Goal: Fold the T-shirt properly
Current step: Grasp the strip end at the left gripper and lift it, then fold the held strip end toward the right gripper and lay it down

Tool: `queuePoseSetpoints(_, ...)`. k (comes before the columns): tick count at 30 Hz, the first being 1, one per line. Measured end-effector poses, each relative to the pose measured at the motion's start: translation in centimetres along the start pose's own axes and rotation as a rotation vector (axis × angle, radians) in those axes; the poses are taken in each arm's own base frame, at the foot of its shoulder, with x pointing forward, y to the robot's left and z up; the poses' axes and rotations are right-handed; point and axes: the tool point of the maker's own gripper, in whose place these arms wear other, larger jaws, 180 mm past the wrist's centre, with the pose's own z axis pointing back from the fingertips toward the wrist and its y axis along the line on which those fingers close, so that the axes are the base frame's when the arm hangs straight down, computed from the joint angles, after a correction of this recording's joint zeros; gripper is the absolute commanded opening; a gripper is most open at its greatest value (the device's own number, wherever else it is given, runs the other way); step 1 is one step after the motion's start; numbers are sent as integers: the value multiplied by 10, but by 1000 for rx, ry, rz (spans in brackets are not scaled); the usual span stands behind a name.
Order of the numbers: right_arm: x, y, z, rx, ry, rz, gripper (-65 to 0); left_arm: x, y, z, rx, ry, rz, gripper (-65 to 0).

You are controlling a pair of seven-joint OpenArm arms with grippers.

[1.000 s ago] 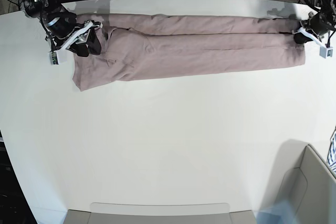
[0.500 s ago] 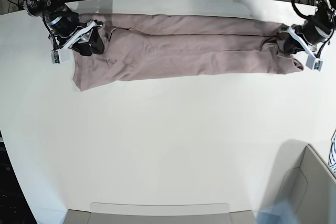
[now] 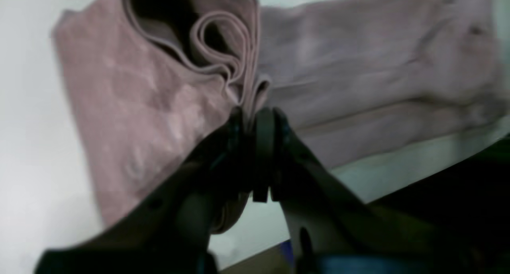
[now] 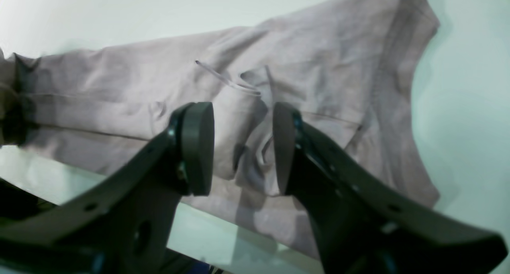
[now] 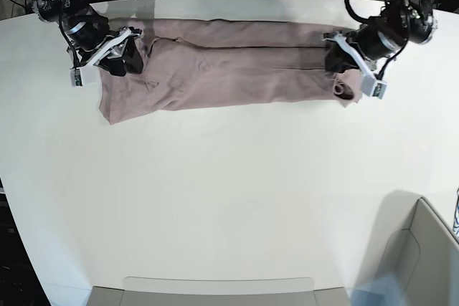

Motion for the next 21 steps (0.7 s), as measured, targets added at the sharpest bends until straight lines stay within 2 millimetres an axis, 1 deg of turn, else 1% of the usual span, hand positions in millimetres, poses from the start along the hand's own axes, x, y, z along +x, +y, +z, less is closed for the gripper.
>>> queuePoseSetpoints(3, 0, 0, 0, 0, -1, 1, -403, -4, -20, -11, -52, -2, 43, -650)
queuePoseSetpoints(4, 0, 0, 0, 1, 0, -1, -403, -2, -26, -14, -65, -10, 57, -650)
queuePoseSetpoints(8, 0, 0, 0, 0, 0, -1, -403, 3, -51, -30, -108, -9, 9, -650)
queuePoseSetpoints(13, 0, 0, 0, 1, 0, -1, -403, -17, -77, -51, -85, 65, -76, -650)
queuePoseSetpoints(15, -1, 0, 0, 0, 3, -2, -403, -16, -88, -56, -100, 52, -115, -650)
queuePoseSetpoints(18, -1, 0, 0, 1, 1, -1, -403, -16, -95, -61, -86, 49, -167, -650)
queuePoseSetpoints(21, -1, 0, 0, 0, 3, -2, -403, -7, -100, -64, -88, 25, -167, -650)
